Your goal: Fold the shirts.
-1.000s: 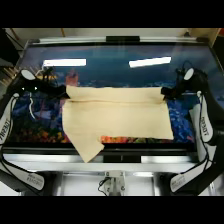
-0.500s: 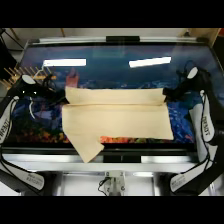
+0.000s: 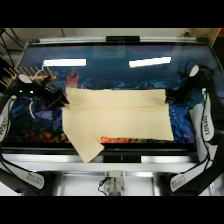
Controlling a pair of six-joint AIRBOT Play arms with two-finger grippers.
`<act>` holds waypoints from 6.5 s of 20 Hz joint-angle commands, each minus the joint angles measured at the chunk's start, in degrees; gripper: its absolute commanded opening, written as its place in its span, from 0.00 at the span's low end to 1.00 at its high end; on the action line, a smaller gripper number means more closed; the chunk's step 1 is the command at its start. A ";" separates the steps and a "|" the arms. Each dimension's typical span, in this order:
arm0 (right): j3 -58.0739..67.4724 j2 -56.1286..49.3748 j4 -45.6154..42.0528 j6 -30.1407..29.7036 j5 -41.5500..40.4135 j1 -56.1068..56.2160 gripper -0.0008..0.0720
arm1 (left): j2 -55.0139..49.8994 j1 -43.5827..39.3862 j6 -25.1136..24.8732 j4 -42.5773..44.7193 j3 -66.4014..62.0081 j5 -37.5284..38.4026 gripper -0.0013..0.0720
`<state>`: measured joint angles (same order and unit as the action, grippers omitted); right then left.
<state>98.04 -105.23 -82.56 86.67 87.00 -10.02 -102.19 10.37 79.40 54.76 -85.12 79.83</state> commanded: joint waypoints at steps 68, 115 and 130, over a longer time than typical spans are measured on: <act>-13.94 5.16 12.13 3.41 -29.31 0.90 0.10 | 4.66 -0.74 -1.07 -7.48 4.15 -11.63 0.07; -9.18 14.67 29.38 -5.31 -7.10 -3.37 0.10 | -6.78 -21.99 -3.63 -21.66 -11.08 -10.95 0.14; -9.20 37.73 31.45 3.89 1.66 -3.32 0.12 | -17.97 -46.82 -4.13 -47.08 -11.67 -32.57 0.07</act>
<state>88.84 -68.51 -52.21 89.01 89.89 -13.37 -119.02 -35.90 77.62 12.56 -96.53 46.54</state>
